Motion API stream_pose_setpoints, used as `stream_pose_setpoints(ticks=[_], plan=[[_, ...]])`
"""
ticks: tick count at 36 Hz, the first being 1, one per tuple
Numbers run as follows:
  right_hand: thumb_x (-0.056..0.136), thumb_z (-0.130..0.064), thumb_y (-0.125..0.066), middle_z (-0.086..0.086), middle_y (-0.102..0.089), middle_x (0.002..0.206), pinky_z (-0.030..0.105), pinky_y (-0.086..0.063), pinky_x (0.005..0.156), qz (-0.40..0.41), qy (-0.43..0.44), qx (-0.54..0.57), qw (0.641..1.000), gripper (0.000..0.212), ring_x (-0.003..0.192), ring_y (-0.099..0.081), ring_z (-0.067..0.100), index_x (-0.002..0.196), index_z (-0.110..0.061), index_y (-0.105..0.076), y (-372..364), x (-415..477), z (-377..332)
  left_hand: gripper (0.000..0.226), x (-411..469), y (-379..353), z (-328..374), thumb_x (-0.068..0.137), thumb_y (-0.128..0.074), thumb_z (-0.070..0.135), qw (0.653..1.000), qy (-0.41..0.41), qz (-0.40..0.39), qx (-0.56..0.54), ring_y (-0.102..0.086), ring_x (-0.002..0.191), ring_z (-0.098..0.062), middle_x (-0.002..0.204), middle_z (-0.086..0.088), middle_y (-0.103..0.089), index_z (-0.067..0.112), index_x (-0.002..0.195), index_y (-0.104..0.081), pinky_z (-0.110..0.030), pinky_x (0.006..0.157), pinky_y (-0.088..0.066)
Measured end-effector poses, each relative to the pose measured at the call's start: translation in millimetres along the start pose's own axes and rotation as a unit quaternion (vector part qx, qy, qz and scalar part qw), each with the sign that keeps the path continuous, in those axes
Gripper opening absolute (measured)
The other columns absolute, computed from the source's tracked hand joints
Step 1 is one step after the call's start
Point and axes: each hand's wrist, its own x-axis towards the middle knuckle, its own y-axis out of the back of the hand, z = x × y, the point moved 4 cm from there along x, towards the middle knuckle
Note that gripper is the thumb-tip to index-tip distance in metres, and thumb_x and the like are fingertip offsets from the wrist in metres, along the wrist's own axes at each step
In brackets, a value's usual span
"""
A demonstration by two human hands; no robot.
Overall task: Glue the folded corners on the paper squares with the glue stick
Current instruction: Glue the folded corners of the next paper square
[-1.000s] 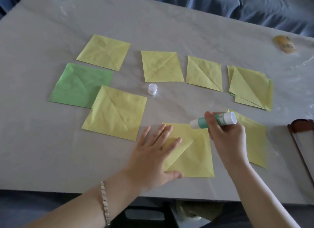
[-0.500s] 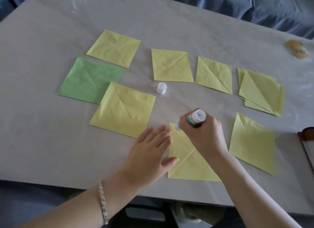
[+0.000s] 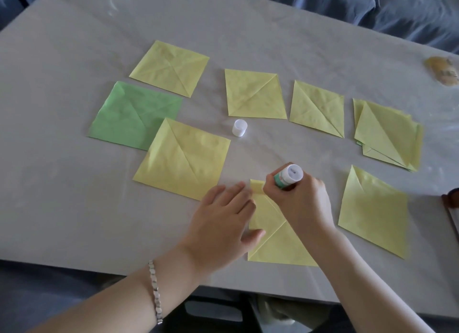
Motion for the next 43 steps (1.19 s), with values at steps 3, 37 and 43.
stream_pose_setpoints(ticks=[3, 37, 43], plan=[[0.076, -0.032, -0.065, 0.008, -0.059, 0.061, 0.037, -0.047, 0.058, 0.016, -0.012, 0.004, 1.0, 0.022, 0.062, -0.054, 0.03, 0.074, -0.011, -0.061, 9, 1, 13, 0.04, 1, 1, 0, 0.076, -0.056, 0.047, 1.0, -0.008, -0.005, 0.002, -0.062, 0.108, -0.021, 0.103, -0.002, -0.069, 0.011, 0.085, -0.071, -0.036, 0.09, -0.041], [0.075, -0.028, -0.067, -0.003, -0.058, 0.057, 0.023, -0.04, 0.053, 0.002, -0.006, 0.098, 0.995, 0.015, 0.057, -0.048, 0.009, 0.072, -0.013, -0.064, -1, -4, 2, 0.045, 1, 2, -4, 0.075, -0.053, 0.052, 0.997, 0.043, -0.045, -0.052, -0.055, 0.121, -0.017, 0.12, 0.001, -0.065, 0.013, 0.09, -0.069, -0.037, 0.096, -0.036], [0.076, -0.029, -0.066, 0.003, -0.062, 0.062, 0.034, -0.046, 0.058, 0.028, -0.015, 0.077, 0.997, 0.016, 0.06, -0.055, 0.021, 0.072, -0.013, -0.063, 0, -2, 10, 0.046, 1, 1, -2, 0.075, -0.05, 0.051, 0.997, 0.038, -0.051, -0.031, -0.056, 0.119, -0.019, 0.119, -0.001, -0.065, 0.012, 0.088, -0.07, -0.038, 0.096, -0.036]])
